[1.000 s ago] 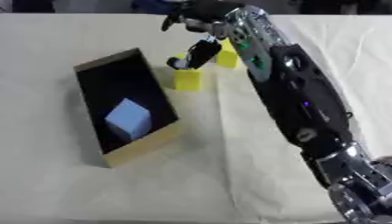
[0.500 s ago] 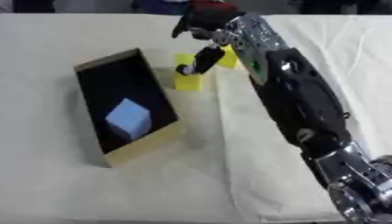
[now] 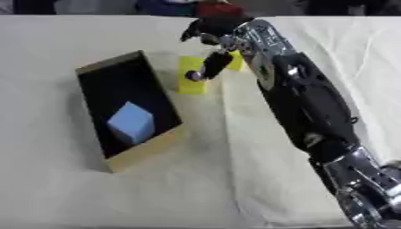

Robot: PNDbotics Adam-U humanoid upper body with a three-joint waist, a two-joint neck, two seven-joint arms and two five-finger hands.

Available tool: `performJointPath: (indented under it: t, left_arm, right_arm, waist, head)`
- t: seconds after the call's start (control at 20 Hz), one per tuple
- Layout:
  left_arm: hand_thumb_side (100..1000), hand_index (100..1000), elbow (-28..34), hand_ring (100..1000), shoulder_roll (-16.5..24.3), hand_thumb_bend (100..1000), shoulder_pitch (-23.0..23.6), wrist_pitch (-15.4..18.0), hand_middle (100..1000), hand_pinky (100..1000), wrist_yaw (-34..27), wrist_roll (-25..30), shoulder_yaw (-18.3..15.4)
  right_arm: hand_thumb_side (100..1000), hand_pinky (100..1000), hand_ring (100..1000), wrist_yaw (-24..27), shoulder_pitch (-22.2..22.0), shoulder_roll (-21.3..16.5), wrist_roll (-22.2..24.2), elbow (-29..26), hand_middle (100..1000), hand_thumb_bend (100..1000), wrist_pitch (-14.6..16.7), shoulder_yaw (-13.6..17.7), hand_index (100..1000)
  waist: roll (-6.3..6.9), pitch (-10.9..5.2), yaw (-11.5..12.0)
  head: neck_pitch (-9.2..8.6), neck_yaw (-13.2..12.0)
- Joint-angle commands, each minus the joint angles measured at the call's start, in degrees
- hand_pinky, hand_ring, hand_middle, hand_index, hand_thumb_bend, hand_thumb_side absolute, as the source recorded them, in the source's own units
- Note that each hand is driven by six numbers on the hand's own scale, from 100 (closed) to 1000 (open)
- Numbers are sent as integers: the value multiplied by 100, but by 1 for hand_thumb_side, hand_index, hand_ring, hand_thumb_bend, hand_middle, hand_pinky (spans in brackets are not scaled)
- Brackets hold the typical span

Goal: Pick up objects on the table and place them in the box.

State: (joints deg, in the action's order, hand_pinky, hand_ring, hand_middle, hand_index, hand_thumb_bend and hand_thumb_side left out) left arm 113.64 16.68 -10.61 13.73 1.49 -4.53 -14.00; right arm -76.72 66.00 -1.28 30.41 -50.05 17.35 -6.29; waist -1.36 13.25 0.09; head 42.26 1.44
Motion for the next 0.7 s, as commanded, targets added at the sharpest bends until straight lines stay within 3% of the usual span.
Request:
performJointPath:
  t: [0.05,0.5,0.7]
  left_arm:
    - [680,803,95,652,61,100,-36,12,785,603,3,21,-37]
    - [681,803,95,652,36,100,-41,16,785,603,1,30,-35]
    - [681,803,95,652,24,100,-45,9,786,603,-1,40,-31]
  right_arm:
    - [523,895,999,-126,117,3,1,94,868,393,-57,82,931]
    - [544,894,999,-467,134,155,-8,601,866,377,-234,225,928]
    - [570,877,980,-475,109,237,-60,743,803,326,-253,263,886]
  waist:
    - [34,-72,15]
    - [49,-26,46]
    - [57,-14,53]
  head:
    - [-54,6]
    - [-65,20]
    - [-65,28]
